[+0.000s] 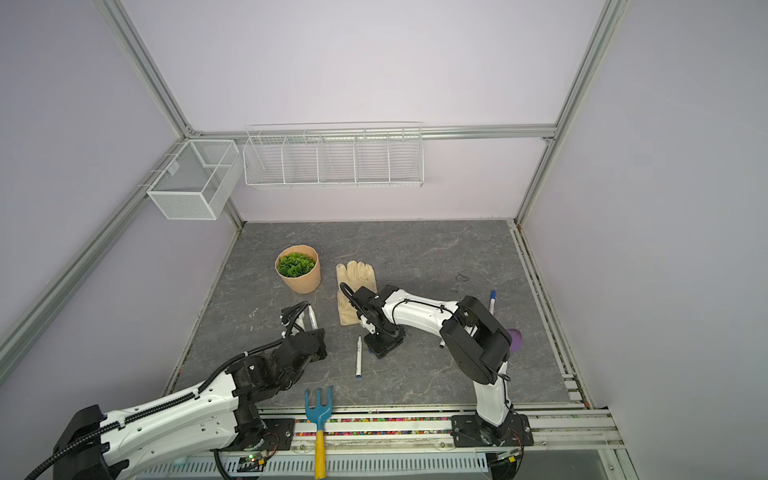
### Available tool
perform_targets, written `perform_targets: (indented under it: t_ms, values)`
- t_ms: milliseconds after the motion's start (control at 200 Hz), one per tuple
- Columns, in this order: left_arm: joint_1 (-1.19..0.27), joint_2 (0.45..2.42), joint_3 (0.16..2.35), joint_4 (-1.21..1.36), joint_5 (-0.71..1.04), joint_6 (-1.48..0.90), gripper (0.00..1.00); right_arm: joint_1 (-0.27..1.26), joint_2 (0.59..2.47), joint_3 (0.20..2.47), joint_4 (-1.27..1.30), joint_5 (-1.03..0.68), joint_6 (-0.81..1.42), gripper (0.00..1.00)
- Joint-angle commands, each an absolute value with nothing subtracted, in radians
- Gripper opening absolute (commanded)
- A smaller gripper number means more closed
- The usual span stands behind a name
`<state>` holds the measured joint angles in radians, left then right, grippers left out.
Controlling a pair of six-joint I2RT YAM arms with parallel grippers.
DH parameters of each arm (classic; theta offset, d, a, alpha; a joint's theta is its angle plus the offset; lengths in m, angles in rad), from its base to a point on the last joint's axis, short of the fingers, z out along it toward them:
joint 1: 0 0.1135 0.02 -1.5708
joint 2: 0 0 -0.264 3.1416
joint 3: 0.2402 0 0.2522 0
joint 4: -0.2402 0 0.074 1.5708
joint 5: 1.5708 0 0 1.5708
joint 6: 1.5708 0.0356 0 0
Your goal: Insert the pens into the pen caps
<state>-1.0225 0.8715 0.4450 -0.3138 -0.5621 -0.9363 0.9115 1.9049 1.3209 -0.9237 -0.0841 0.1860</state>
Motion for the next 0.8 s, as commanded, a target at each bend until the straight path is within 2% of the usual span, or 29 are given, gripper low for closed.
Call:
perform_targets:
  t_ms: [0, 345, 795]
  values:
    - [-1.02, 0.875, 0.463, -0.298, -0.564, -0.933, 0.0, 0.912, 1.871, 1.294, -0.942, -0.13, 0.168, 0.43]
    - [-1.02, 0.876, 0.463, -0.3, -0.559, -0.933, 0.0, 0.879, 1.929, 1.31, -0.931, -0.229, 0.168, 0.46]
    - [-1.02, 0.829, 0.449, -0.317, -0.568, -0.939, 0.0, 0.929, 1.978, 1.393, -0.95, -0.017, 0.19, 0.53]
